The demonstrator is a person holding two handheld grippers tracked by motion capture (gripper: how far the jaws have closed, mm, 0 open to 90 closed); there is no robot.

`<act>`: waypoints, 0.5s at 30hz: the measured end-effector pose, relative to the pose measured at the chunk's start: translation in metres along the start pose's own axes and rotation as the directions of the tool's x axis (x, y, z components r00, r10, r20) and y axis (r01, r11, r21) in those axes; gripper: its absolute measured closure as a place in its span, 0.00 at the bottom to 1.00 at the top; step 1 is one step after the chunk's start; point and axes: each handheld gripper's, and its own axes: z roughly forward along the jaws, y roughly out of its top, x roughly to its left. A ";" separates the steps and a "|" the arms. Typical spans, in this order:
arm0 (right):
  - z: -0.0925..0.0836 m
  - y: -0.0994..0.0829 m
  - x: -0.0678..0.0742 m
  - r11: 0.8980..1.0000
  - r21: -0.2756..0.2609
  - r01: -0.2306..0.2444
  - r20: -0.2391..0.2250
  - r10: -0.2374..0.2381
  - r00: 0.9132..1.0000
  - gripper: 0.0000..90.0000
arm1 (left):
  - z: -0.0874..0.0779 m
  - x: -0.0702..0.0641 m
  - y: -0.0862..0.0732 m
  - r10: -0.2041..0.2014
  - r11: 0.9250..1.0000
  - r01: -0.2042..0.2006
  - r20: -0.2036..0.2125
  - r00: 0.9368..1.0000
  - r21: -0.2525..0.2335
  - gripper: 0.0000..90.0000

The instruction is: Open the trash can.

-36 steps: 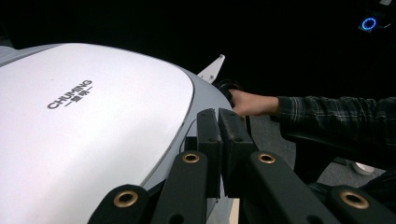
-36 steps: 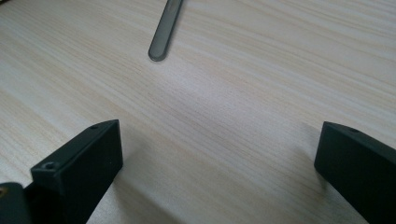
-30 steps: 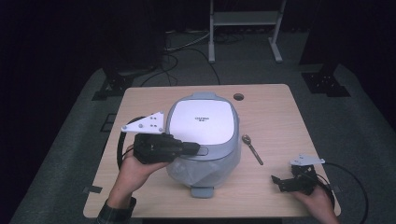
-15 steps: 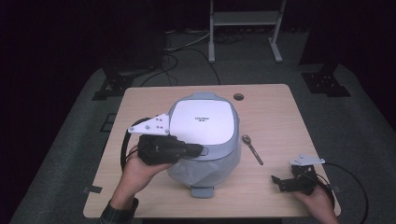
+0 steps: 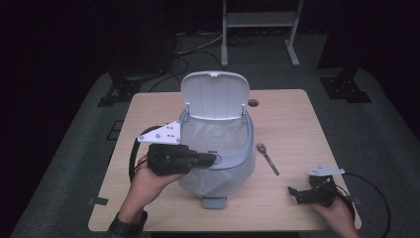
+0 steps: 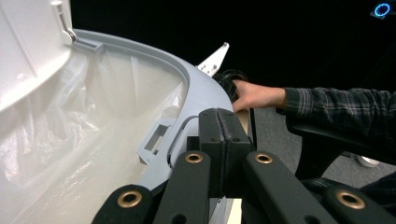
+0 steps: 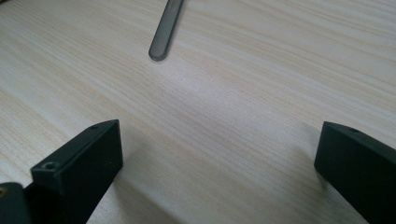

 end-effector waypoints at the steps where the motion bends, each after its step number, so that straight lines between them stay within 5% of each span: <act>1: 0.000 0.000 0.000 1.000 0.000 0.000 0.000 0.000 1.000 0.00 | 0.000 0.000 0.000 0.006 1.000 -0.006 0.001 1.000 0.005 0.97; 15: 0.000 0.000 0.000 1.000 0.000 0.000 -0.001 0.000 1.000 0.00 | -0.026 -0.003 0.000 0.004 0.999 -0.006 -0.053 0.999 -0.037 0.89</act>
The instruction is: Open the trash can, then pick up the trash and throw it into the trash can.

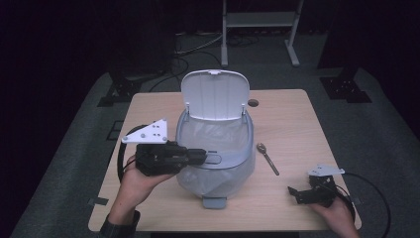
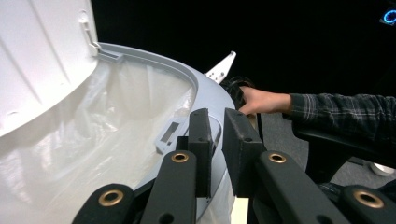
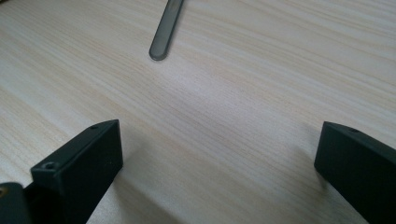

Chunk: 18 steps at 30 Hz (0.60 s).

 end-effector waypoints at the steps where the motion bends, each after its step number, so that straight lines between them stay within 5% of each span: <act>1: 0.000 0.000 0.000 1.000 0.000 0.000 0.000 0.000 1.000 0.00 | -0.003 0.000 0.000 -0.005 1.000 0.005 -0.007 1.000 -0.007 0.89; 11: 0.000 0.000 0.000 1.000 0.000 0.000 0.000 0.000 1.000 0.00 | -0.031 0.000 -0.007 -0.020 1.000 0.019 -0.066 0.998 -0.023 0.84; 18: 0.000 0.000 0.000 1.000 0.000 0.000 0.000 0.000 1.000 0.00 | -0.045 0.000 -0.016 -0.042 0.999 0.040 -0.122 0.992 -0.020 0.67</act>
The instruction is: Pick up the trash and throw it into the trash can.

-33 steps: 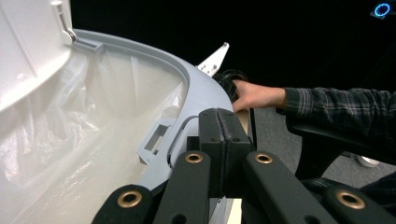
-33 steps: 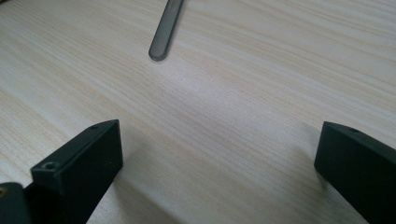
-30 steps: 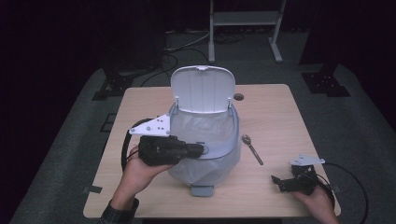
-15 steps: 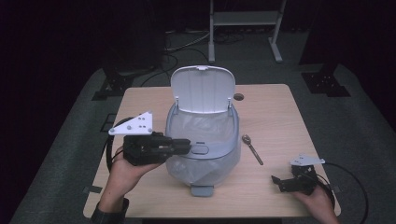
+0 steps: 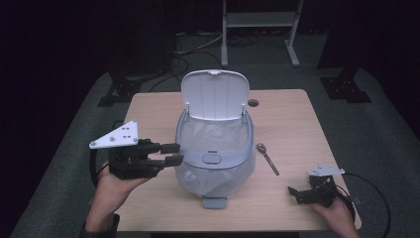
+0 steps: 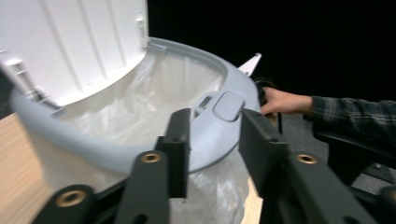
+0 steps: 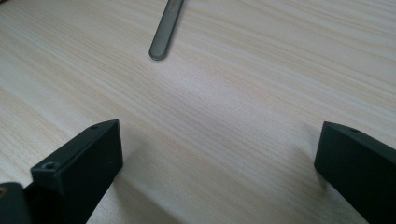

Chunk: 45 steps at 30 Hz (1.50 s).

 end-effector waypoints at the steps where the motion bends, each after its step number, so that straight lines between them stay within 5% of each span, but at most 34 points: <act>1: 0.000 0.000 0.000 1.000 0.000 0.000 0.000 0.000 1.000 0.00 | -0.001 0.000 -0.001 -0.003 1.000 0.003 -0.006 1.000 0.000 0.64; 10: 0.000 0.000 0.000 1.000 0.000 0.000 0.000 0.000 1.000 0.00 | -0.002 0.005 -0.014 -0.016 0.999 0.018 -0.085 0.996 0.027 0.32; 19: 0.000 0.000 0.000 1.000 0.000 0.000 0.001 0.000 1.000 0.00 | -0.004 0.009 -0.030 -0.021 0.999 0.027 -0.159 0.987 0.041 0.12; 26: 0.000 0.000 0.000 1.000 0.000 0.001 0.002 -0.001 1.000 0.00 | -0.006 0.012 -0.045 -0.024 0.997 0.036 -0.181 0.983 0.063 0.05; 45: 0.000 0.000 0.001 1.000 -0.002 0.007 -0.004 -0.007 1.000 0.00 | 0.010 0.035 -0.109 -0.029 0.994 0.059 -0.310 0.950 0.088 0.00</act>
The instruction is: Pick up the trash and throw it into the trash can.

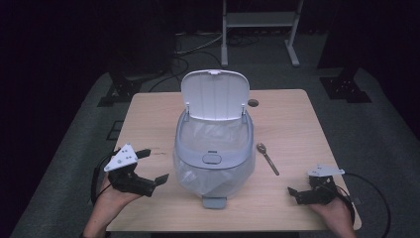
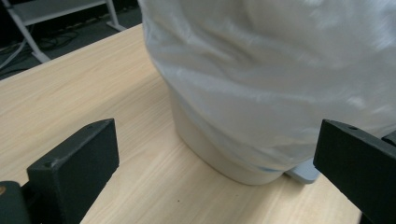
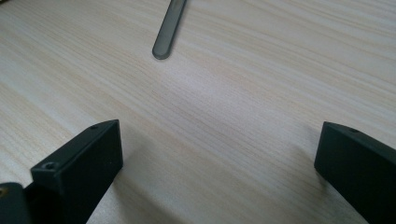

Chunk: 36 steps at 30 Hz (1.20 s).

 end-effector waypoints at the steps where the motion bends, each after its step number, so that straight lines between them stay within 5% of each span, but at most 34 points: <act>1: 0.000 0.000 0.000 1.000 0.000 0.000 0.000 0.000 1.000 0.00 | 0.000 0.000 0.000 0.000 1.000 0.000 0.000 1.000 0.000 0.00; 20: -0.002 0.005 0.004 1.000 0.004 0.019 0.000 -0.019 1.000 0.00 | 0.037 0.006 -0.060 -0.011 0.994 0.015 -0.034 0.999 0.104 0.00; 34: -0.007 0.017 0.003 1.000 -0.018 -0.003 -0.024 0.002 1.000 0.00 | 0.065 0.009 -0.088 -0.024 0.976 0.034 -0.051 0.998 0.213 0.00; 36: -0.008 0.019 0.002 1.000 -0.019 -0.008 -0.033 0.007 0.999 0.00 | 0.068 0.010 -0.089 -0.006 0.969 0.019 -0.053 0.999 0.247 0.00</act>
